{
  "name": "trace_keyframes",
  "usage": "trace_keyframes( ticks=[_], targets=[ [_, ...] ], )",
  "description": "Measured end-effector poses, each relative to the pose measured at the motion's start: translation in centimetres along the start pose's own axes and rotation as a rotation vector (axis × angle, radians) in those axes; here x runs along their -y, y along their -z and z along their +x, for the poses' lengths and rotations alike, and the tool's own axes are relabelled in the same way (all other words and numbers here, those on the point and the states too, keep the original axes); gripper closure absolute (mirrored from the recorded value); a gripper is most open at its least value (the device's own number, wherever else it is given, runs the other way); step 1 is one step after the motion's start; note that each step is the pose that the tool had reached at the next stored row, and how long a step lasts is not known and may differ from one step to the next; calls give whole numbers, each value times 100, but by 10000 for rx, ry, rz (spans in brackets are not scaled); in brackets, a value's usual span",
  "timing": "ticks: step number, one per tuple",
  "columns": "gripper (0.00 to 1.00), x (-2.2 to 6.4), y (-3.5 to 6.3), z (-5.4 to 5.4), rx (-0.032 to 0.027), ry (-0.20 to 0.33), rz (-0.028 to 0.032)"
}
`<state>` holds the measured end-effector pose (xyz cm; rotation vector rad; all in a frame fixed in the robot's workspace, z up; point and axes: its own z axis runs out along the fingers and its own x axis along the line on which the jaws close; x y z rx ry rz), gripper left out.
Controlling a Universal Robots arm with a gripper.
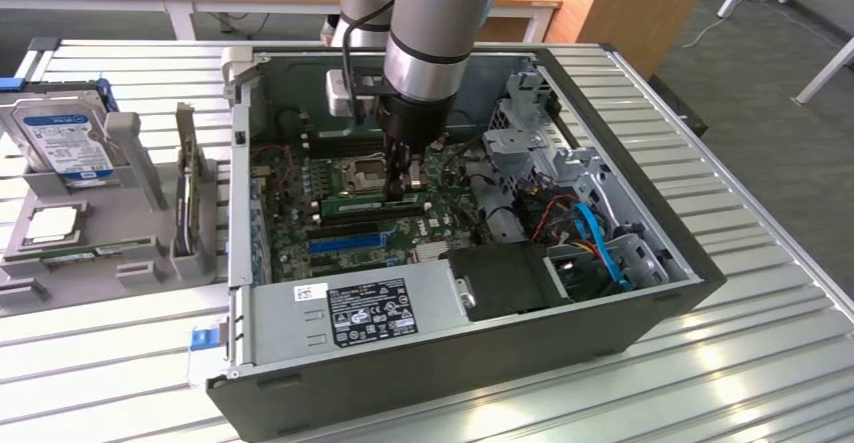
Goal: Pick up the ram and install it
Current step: 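Press down the ram until it locks into place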
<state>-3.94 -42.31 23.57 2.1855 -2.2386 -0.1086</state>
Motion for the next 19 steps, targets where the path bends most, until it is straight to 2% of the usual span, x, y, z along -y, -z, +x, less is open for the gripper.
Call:
trace_keyframes(
  ticks=[19],
  targets=[
    [88, 1, -12, -1, -10, 140, -4]
  ],
)
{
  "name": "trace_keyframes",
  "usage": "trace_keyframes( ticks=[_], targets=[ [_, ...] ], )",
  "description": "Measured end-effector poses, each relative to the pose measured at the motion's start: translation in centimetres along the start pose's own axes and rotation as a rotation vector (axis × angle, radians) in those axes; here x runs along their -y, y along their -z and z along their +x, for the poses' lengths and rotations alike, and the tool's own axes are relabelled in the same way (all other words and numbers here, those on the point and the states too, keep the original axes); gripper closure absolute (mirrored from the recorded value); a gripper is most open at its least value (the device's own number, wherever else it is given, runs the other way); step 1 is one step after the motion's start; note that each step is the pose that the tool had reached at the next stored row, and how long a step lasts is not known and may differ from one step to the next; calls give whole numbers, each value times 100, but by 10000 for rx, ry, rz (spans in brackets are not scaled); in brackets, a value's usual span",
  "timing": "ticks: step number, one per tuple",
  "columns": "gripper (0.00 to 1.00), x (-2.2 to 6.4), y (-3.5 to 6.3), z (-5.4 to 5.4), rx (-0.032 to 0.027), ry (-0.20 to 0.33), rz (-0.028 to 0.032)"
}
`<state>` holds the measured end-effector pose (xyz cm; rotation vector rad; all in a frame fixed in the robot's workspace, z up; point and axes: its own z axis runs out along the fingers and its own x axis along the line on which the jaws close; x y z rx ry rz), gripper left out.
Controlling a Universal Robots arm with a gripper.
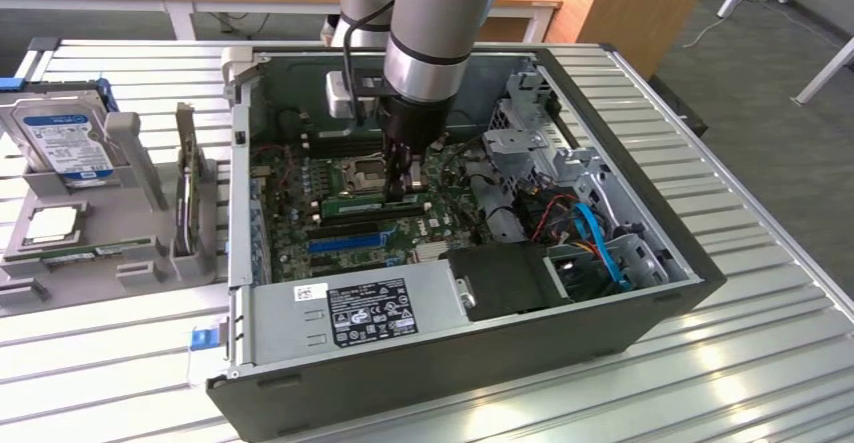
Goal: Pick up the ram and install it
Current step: 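Press down the ram until it locks into place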
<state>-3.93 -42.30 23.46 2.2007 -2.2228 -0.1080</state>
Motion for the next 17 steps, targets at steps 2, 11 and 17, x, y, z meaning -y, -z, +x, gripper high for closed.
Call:
trace_keyframes(
  ticks=[2, 11, 17],
  targets=[
    [88, 0, -1, -1, 1, -8, 0],
    [88, 0, 0, -2, 0, -46, 1],
    [88, 13, 2, -2, -2, -50, -85]
  ],
)
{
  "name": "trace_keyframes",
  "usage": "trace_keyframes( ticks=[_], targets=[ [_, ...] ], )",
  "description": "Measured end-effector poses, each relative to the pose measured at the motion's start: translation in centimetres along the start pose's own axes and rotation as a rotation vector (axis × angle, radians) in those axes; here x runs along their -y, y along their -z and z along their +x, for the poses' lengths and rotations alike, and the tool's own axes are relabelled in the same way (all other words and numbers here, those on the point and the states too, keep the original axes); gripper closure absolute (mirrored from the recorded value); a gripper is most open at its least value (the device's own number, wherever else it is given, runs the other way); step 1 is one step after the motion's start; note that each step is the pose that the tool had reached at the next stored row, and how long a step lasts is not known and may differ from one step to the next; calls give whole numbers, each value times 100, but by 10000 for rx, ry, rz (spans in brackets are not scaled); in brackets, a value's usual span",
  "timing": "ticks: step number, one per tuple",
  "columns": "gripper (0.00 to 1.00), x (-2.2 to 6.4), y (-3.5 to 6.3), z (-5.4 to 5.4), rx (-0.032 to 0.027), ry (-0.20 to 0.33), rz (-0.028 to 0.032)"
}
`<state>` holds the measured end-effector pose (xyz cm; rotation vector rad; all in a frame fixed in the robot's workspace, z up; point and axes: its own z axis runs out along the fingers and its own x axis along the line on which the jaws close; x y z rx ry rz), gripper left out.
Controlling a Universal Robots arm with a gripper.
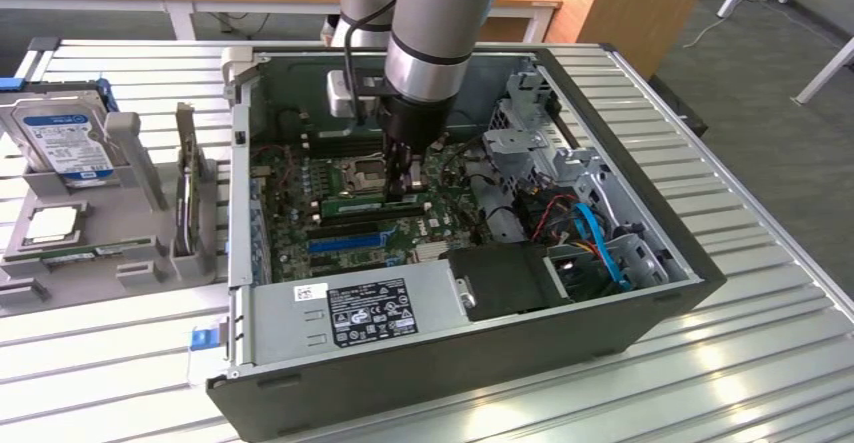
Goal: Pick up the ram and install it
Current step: 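Press down the ram until it locks into place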
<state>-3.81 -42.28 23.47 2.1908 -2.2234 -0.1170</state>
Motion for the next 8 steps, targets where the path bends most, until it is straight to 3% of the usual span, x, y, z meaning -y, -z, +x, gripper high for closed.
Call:
trace_keyframes(
  ticks=[3, 8],
  targets=[
    [88, 5, 0, 0, 0, -2, -37],
    [88, 7, -2, -3, 5, -1, -40]
  ],
)
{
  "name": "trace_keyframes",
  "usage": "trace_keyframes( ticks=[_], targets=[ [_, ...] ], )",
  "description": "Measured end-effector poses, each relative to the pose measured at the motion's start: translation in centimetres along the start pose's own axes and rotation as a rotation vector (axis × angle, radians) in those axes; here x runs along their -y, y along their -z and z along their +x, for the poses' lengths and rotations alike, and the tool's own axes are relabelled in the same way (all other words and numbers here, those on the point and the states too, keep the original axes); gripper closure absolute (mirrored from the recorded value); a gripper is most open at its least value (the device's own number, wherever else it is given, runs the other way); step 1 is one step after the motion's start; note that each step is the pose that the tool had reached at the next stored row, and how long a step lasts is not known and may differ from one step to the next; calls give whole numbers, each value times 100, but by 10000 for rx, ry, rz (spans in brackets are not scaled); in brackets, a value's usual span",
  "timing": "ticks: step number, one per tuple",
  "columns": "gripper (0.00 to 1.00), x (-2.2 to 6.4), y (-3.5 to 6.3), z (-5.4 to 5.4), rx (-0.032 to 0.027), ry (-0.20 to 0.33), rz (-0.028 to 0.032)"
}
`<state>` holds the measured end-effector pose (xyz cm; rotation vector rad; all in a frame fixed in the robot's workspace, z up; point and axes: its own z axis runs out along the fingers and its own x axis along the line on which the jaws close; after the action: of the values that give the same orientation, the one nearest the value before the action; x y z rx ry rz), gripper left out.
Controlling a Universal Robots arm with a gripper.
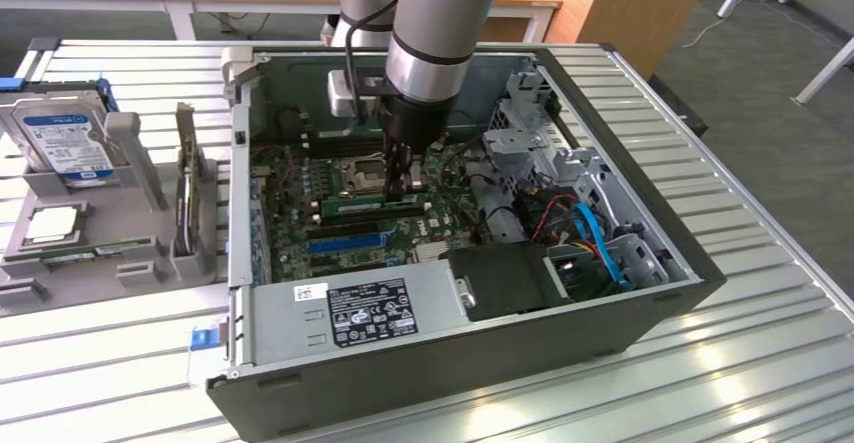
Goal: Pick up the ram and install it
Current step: 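Press down the ram until it locks into place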
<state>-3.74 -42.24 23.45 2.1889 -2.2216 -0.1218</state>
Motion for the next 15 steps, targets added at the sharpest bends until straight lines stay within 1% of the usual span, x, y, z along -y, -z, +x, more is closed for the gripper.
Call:
trace_keyframes(
  ticks=[5, 6, 15],
  targets=[
    [88, -1, 2, -3, -4, -1, -1],
    [88, 14, -83, 13, 32, 96, 22],
    [88, 13, -82, 13, 31, 96, 21]
  ],
)
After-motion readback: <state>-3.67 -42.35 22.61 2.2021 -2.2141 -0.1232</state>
